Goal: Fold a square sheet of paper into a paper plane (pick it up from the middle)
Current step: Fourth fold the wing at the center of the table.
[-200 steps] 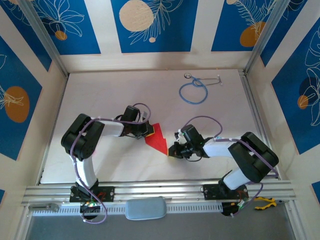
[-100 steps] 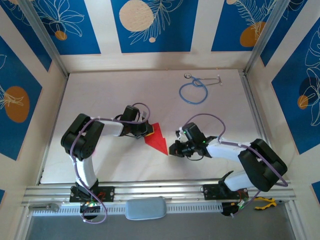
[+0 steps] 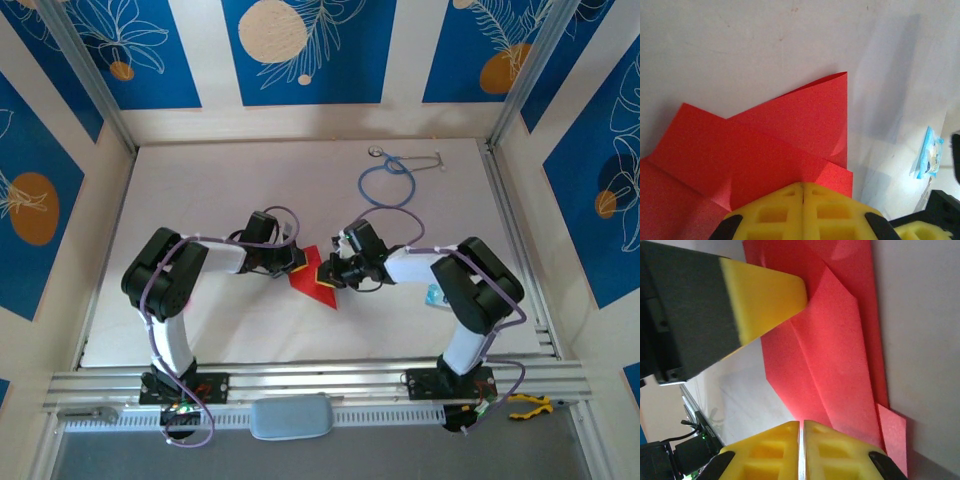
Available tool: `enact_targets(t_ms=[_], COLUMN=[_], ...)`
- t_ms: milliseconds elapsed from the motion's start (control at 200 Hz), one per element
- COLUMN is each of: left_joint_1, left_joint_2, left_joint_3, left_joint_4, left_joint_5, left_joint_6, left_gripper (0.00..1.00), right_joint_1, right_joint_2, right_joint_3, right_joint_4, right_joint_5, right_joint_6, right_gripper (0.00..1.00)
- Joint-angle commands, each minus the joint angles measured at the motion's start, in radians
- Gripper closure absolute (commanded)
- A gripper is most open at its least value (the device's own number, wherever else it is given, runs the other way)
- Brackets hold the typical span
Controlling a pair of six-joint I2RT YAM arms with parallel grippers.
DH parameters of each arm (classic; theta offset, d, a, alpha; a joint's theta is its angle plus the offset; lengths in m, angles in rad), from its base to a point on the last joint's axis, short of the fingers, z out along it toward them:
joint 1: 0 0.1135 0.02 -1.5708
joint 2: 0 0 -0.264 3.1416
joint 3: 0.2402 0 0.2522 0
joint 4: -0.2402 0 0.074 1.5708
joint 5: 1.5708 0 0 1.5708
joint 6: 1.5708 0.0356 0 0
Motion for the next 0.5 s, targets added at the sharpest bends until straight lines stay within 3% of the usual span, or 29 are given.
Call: enact_targets(t_ms=[0,250,495], left_joint_1=[0.016,0.05,0.118], left_joint_2=[0.012,0.017,0.042], left_joint_3=[-0.02,-0.011,0.031], left_joint_4=[-0.041,-0.039,-0.049], left_joint_5=[-0.029,-0.013,0.011], left_joint_6=[0.004,0.03,0.079], left_gripper=[0.99,0.98,0.98], right_joint_1=[-0.006,-0.003,-0.004], right_joint_2=[0.034,0.063,0.063], right_joint_3=[0.006,-0.1,-0.171], right_joint_4=[-0.031,-0.087,-0.043], right_joint_5=[-0.046,0.031,0.031], right_joint_6=[-0.014,-0.045,-0.029], right_gripper=[0.9,0.99,1.0])
